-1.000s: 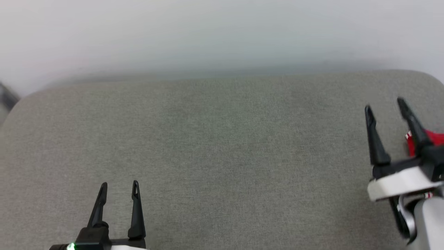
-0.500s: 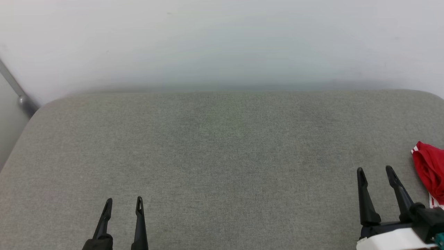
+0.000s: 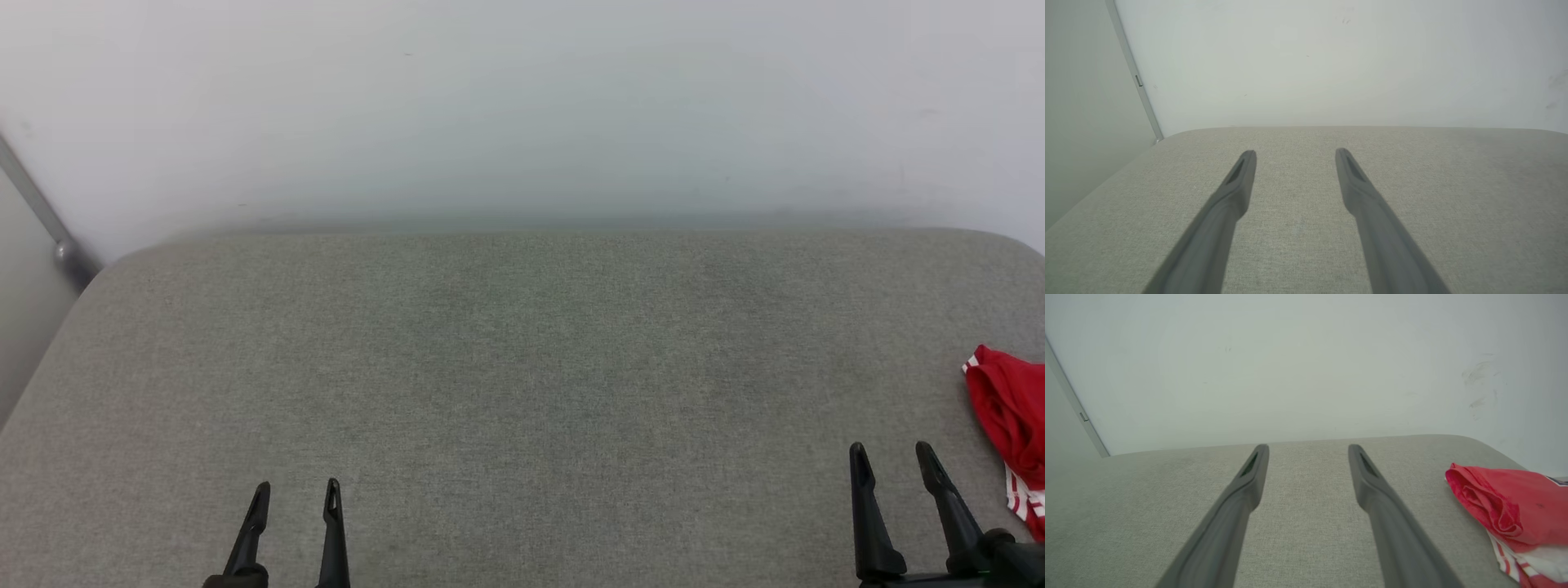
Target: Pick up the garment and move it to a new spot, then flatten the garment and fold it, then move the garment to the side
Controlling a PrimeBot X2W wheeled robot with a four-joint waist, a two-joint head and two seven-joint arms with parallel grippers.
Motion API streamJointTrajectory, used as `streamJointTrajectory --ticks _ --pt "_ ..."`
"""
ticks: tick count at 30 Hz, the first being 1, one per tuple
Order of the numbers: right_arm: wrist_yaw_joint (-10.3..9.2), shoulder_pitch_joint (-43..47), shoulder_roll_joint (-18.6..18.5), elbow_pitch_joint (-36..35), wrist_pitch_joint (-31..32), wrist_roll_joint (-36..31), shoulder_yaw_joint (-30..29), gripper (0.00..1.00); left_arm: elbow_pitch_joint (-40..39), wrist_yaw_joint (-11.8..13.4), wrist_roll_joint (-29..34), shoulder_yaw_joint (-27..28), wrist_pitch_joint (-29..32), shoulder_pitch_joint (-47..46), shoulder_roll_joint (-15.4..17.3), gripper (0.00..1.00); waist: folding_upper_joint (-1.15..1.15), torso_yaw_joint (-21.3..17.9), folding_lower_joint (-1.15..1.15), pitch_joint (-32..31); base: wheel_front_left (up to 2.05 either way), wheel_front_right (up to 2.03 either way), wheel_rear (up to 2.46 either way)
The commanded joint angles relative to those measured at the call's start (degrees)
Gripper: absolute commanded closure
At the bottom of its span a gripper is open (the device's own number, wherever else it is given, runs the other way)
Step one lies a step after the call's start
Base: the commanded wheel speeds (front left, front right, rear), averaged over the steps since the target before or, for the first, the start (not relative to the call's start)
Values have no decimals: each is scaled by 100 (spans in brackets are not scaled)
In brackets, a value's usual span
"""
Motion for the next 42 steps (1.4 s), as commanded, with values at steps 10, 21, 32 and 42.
streamJointTrajectory --ticks 10,21,32,42 --pt "1 10 2 130 6 43 41 100 216 -55 -26 20 9 21 -2 100 0 -26 1 -15 0 0 0" --pt "0 -217 -50 343 239 1236 75 100 416 -164 -1289 47 243 -226 57 100 0 -33 1 14 0 0 0" --pt "0 -456 -93 520 479 2385 88 100 617 -295 -2507 89 476 -504 108 100 0 -41 1 45 0 0 0" --pt "-1 -644 -119 655 683 3299 86 100 761 -396 -3480 133 671 -720 141 100 0 -48 1 74 0 0 0"
